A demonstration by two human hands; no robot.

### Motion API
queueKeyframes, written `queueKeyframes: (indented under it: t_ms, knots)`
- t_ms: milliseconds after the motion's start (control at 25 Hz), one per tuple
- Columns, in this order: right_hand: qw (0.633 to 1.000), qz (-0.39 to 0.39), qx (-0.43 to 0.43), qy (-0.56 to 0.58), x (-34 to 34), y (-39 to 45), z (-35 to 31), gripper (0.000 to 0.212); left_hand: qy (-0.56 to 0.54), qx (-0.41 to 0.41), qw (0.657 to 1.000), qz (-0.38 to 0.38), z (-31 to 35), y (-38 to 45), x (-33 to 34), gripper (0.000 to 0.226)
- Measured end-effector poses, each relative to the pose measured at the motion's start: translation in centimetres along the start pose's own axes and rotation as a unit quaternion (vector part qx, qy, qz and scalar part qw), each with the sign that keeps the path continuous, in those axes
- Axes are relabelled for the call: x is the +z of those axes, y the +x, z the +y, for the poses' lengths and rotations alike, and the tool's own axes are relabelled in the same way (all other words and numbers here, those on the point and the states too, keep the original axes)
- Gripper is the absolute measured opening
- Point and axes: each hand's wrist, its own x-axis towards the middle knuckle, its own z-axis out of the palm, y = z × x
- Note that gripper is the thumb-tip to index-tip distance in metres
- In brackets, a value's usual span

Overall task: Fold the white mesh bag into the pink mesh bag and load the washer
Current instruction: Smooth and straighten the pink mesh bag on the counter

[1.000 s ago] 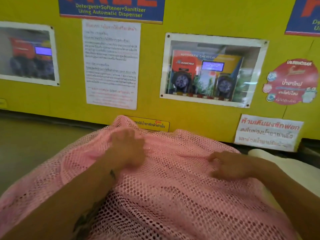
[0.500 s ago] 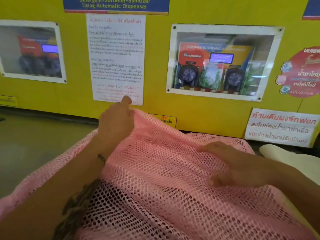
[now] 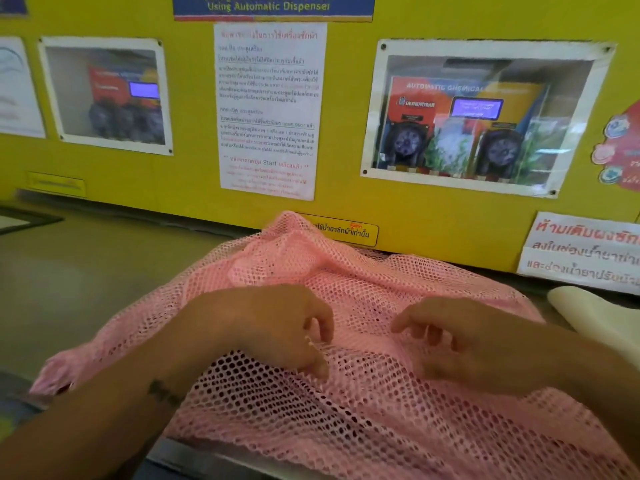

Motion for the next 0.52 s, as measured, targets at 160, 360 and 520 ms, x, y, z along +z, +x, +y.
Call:
queueKeyframes:
  t_ms: [160,360,520]
  knots:
    - [0.999,-0.024,0.026,0.022,-0.8,0.6,0.7,0.018,-0.061,0.061,0.984,0.156,-1.4,0.6,-0.8,0.018]
    - [0.983,0.155,0.096,-0.002,-3.4,6.9,4.5,0.024,-0.153,0.108,0.941,0.282,-1.3,0.6,-2.8,0.035]
    - [0.981,0.049,0.169,-0.083,-1.8,10.5,7.9,0.016,-0.186,0.119,0.932,0.286,-1.3,0.7,-1.9,0.041]
